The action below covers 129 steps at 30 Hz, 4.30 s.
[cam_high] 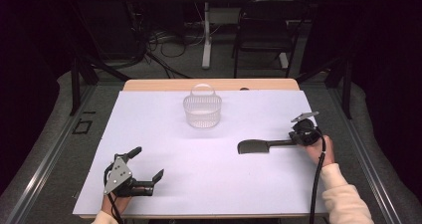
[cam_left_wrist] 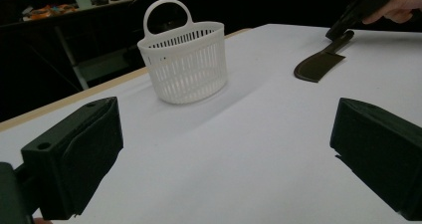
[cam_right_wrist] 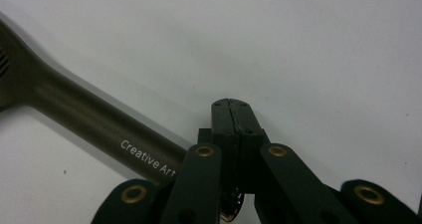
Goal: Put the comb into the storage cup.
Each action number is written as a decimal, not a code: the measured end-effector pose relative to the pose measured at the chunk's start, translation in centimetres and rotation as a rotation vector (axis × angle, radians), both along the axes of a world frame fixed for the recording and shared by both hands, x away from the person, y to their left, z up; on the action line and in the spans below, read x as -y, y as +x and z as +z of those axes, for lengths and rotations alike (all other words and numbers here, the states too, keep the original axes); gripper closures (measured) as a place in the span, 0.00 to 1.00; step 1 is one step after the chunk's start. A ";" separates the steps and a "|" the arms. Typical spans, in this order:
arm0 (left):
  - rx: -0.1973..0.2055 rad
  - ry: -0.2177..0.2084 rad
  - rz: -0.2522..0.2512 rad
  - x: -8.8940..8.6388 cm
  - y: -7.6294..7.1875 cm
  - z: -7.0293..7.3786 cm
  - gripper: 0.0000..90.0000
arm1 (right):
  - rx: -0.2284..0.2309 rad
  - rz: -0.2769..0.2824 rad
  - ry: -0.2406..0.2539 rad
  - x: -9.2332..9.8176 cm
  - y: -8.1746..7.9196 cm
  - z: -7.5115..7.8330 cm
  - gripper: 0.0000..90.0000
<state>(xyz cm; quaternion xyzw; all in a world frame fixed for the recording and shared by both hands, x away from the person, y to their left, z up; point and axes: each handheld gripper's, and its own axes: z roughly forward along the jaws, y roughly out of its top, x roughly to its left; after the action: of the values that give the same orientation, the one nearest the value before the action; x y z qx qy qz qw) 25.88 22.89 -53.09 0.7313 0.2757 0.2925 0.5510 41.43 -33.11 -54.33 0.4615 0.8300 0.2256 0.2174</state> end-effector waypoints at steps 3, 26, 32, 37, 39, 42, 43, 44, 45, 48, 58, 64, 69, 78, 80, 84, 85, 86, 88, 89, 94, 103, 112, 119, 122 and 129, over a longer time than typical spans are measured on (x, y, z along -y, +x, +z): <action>-0.001 0.002 -0.001 0.0 0.0 0.0 0.00 | -0.007 0.006 0.000 -0.1 -0.1 0.0 1.00; 0.003 0.002 -0.003 0.0 0.0 0.1 0.00 | -0.054 0.013 -0.014 -0.7 -0.9 0.5 1.00; 0.002 0.003 -0.004 0.0 0.0 0.1 0.00 | -0.069 0.010 -0.018 -0.7 -1.1 0.6 1.00; 0.004 0.003 -0.003 0.1 0.0 0.1 0.00 | -0.083 0.015 -0.016 -0.8 -1.4 0.7 1.00; 0.003 0.004 -0.004 0.0 0.0 0.1 0.00 | -0.095 0.015 -0.018 -0.9 -1.5 0.8 1.00; 0.004 0.003 -0.004 0.1 0.0 0.1 0.00 | -0.106 0.019 -0.021 -0.9 -1.6 0.8 1.00; 0.004 0.003 -0.004 0.1 0.0 0.1 0.00 | -0.106 0.020 -0.021 -0.9 -1.7 0.8 1.00; 0.005 0.002 -0.004 0.1 0.0 0.1 0.00 | -0.107 0.022 -0.021 -0.9 -1.7 0.9 1.00; 0.005 0.002 -0.004 0.1 0.0 0.1 0.00 | -0.110 0.020 -0.022 -0.9 -1.8 0.9 1.00; 0.006 0.002 -0.004 0.1 0.0 0.1 0.00 | -0.114 0.024 -0.020 -0.9 -2.0 1.0 1.00; 0.007 0.005 -0.005 0.1 0.0 0.1 0.00 | -0.146 0.042 -0.027 -1.2 -2.4 1.0 1.00; 0.007 0.004 -0.004 0.1 0.0 0.1 0.00 | -0.155 0.050 -0.035 -1.4 -2.6 1.0 1.00; 0.008 0.004 -0.003 0.1 -0.1 0.1 0.00 | -0.152 0.052 -0.043 -1.6 -2.8 1.2 0.96; 0.008 0.001 -0.005 0.1 -0.1 0.1 0.00 | -0.101 0.066 -0.034 -1.3 -3.0 2.5 0.75; 0.009 0.002 -0.006 0.2 -0.1 0.1 0.00 | -0.090 0.072 -0.031 -1.3 -3.1 2.8 0.71; 0.008 0.006 -0.008 0.2 -0.1 0.1 0.00 | -0.089 0.100 -0.026 -1.5 -3.2 3.4 0.64; 0.008 0.006 -0.008 0.2 -0.1 0.1 0.00 | -0.087 0.115 -0.032 -1.6 -3.3 3.6 0.63; 0.007 0.005 -0.007 0.2 -0.1 0.1 0.00 | -0.080 0.124 -0.030 -1.8 -3.3 3.8 0.62; 0.008 0.005 -0.007 0.2 0.0 0.1 0.00 | -0.083 0.144 -0.031 -2.1 -3.5 4.1 0.57; 0.008 0.006 -0.008 0.2 -0.1 0.1 0.00 | -0.084 0.155 -0.031 -2.2 -3.5 4.2 0.56; 0.008 0.004 -0.007 0.2 -0.1 0.1 0.00 | -0.082 0.186 -0.023 -3.1 -3.7 4.6 0.50; 0.007 0.005 -0.006 0.3 0.0 0.1 0.00 | -0.113 0.220 -0.054 -4.2 -3.2 3.9 0.32; 0.005 0.005 -0.006 0.3 0.0 0.1 0.00 | -0.139 0.257 -0.097 -5.5 -2.4 2.7 0.33; 0.004 0.004 -0.005 0.2 0.0 0.0 0.00 | -0.186 0.295 -0.150 -6.8 -1.5 2.6 0.50; 0.004 0.004 -0.005 0.2 0.0 0.0 0.00 | -0.197 0.310 -0.166 -7.2 -0.9 2.5 0.56; 0.004 0.005 -0.006 0.2 0.0 0.0 0.00 | -0.252 0.336 -0.222 -8.0 -0.1 2.4 0.66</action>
<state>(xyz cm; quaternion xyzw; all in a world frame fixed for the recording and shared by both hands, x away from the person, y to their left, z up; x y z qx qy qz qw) 25.92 22.66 -53.05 0.7329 0.2718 0.2929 0.5507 41.35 -25.07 -51.94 0.3148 0.9354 0.1067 0.1208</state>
